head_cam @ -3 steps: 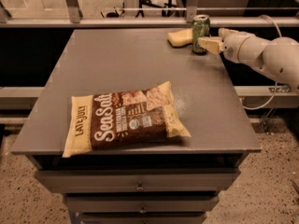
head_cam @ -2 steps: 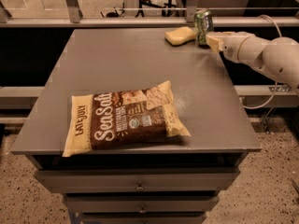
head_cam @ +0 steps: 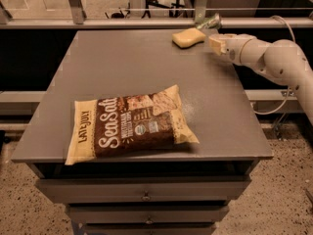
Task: Move green can near sponge
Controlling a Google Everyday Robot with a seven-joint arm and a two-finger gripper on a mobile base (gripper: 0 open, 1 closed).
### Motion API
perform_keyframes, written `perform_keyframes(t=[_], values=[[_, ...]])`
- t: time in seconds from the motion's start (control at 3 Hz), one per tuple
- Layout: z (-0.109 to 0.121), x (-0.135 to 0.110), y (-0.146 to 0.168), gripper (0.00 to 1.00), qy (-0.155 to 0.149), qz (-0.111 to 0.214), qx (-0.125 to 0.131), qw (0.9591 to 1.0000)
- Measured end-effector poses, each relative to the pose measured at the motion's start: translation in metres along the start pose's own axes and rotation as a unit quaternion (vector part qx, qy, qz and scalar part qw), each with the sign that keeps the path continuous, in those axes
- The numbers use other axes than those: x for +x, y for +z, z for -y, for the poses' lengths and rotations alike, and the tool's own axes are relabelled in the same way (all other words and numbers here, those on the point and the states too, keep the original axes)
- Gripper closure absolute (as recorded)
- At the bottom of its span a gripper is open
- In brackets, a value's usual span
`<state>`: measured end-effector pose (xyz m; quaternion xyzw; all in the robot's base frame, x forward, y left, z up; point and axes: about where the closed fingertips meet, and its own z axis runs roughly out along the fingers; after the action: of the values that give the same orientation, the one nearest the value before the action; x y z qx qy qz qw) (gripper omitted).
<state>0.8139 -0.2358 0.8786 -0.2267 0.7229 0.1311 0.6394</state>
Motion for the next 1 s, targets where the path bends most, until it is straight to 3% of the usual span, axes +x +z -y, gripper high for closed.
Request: perform_keyframes(t=[0.33,0.67,1.0], values=[[-0.0032,0.0047,0.0118,1.00,0.002,0.002,-0.006,1.0000],[-0.0055,0.0058,0.0161,0.90,0.003,0.002,-0.009,1.0000],[-0.0078,0.0061,0.0180,0.67,0.003,0.002,-0.011,0.9999]])
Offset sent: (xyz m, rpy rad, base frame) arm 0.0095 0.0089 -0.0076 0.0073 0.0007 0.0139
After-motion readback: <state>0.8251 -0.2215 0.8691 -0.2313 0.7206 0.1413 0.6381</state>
